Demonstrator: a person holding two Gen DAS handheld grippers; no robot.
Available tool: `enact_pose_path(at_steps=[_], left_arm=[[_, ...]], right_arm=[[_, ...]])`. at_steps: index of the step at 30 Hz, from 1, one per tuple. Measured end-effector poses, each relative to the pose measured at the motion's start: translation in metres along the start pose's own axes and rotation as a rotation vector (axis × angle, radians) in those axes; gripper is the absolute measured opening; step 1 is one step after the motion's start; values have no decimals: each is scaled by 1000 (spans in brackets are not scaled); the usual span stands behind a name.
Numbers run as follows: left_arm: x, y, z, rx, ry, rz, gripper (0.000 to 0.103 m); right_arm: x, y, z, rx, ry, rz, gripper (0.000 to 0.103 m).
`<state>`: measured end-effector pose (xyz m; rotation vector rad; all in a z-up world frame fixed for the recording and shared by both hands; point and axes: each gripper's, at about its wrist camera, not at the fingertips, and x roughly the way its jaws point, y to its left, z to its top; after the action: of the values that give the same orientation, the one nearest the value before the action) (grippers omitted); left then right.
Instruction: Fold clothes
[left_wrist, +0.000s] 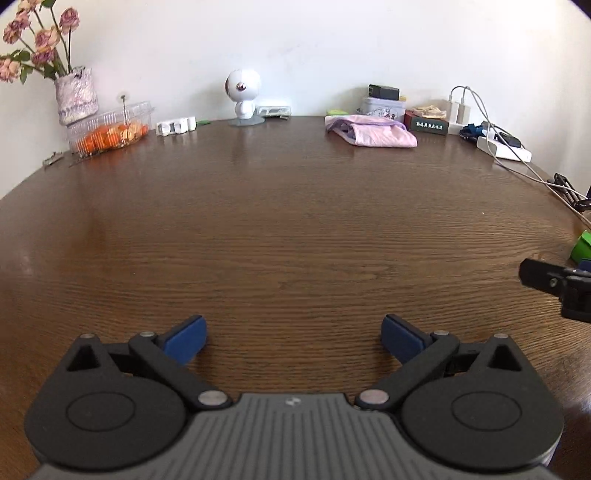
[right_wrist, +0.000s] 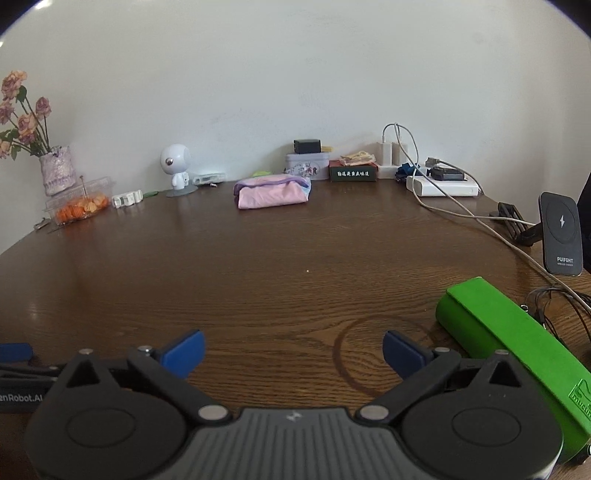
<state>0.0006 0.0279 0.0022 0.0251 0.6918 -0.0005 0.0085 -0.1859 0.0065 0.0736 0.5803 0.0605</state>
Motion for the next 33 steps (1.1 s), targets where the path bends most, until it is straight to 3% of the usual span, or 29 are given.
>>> enact_pose_path(at_steps=[7,33], left_arm=[[4,-1,2,-8,-16,-6,102],[1,-14,-4,32,-24,-57,102]], right_arm=[[20,12,0,-63,112,-43,103],[5,19,-14,-66,90,-30,103]])
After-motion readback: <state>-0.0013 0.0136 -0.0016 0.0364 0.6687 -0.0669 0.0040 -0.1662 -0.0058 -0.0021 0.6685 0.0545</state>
